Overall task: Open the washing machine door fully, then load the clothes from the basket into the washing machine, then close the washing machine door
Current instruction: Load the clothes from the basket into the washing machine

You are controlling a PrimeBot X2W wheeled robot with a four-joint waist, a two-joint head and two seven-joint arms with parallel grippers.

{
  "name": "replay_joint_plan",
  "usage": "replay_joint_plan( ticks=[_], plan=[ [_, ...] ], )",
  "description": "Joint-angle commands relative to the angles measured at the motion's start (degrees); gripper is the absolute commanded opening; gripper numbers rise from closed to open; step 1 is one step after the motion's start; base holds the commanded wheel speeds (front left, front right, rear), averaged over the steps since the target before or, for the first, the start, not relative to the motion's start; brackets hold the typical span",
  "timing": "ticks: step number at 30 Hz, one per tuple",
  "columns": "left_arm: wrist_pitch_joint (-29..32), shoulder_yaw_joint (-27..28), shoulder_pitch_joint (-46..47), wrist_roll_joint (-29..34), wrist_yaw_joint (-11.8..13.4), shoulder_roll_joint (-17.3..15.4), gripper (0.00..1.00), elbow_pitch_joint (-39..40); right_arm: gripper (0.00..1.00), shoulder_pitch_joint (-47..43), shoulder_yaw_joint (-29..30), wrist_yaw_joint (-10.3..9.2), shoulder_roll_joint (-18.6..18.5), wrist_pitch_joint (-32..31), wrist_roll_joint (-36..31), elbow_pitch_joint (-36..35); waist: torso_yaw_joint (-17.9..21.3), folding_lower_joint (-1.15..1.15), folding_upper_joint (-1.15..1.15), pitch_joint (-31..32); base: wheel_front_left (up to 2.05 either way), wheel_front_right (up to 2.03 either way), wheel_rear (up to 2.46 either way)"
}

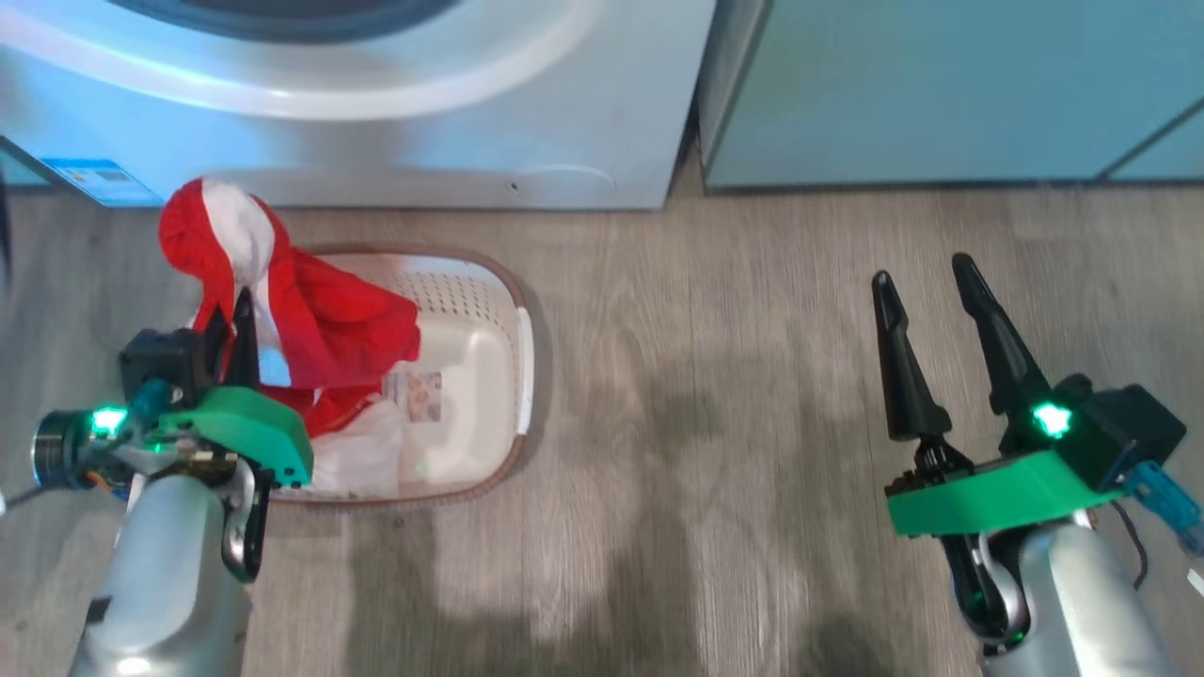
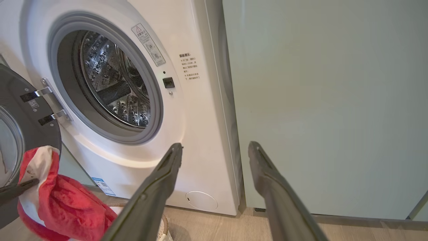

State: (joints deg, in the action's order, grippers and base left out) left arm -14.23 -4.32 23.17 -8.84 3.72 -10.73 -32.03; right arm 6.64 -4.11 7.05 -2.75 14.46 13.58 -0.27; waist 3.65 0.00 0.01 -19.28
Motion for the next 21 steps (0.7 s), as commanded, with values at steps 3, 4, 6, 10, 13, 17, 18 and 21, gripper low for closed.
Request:
replay_joint_plan(
  ticks=[3,4,6,10,13,17,18,21],
  plan=[
    [-0.76,2.73,-1.39,0.3,0.04,-0.93,0.0,7.14,1.0,-0.62,-0.68,0.44,-0.12,0.47,-0.33,-1.52,-1.34,0.0,-0.01,2.53,0.0,0.0,0.0],
    [-0.76,2.84,-2.24,0.43,-0.22,-0.56,0.0,9.34,1.0,-0.8,-0.43,0.44,-0.12,0.45,-0.32,-1.45,-1.55,0.0,-0.01,3.08,0.0,0.0,0.0],
    [-0.76,3.04,-3.9,0.46,-1.16,0.27,0.0,13.6,1.0,-1.16,0.11,0.44,-0.12,0.4,-0.29,-1.31,-1.89,0.0,-0.01,4.13,0.0,0.0,0.0],
    [-0.76,3.72,-7.38,0.7,-2.74,1.92,0.0,21.17,1.0,-1.82,1.08,0.44,-0.12,0.31,-0.13,-1.2,-2.36,0.0,-0.01,6.04,0.0,0.0,0.0],
    [-0.76,4.24,-9.83,0.82,-3.91,3.33,0.0,25.87,1.0,-2.36,1.53,0.44,-0.12,0.27,0.08,-1.07,-2.54,0.0,-0.01,7.4,0.0,0.0,0.0],
    [-0.76,4.57,-13.16,1.06,-5.4,5.13,0.0,31.0,1.0,-3.22,1.91,0.44,-0.12,0.25,0.27,-0.96,-2.67,0.0,-0.01,8.89,0.0,0.0,0.0],
    [-0.76,4.62,-13.98,1.01,-5.78,5.52,0.0,31.93,1.0,-3.42,2.02,0.44,-0.12,0.25,0.32,-0.94,-2.71,0.0,-0.01,9.17,0.0,0.0,0.0],
    [-0.76,5.05,-15.79,0.92,-6.75,6.39,0.0,34.05,1.0,-3.87,2.27,0.44,-0.12,0.26,0.48,-0.92,-2.86,0.0,-0.01,9.92,0.0,0.0,0.0]
  ],
)
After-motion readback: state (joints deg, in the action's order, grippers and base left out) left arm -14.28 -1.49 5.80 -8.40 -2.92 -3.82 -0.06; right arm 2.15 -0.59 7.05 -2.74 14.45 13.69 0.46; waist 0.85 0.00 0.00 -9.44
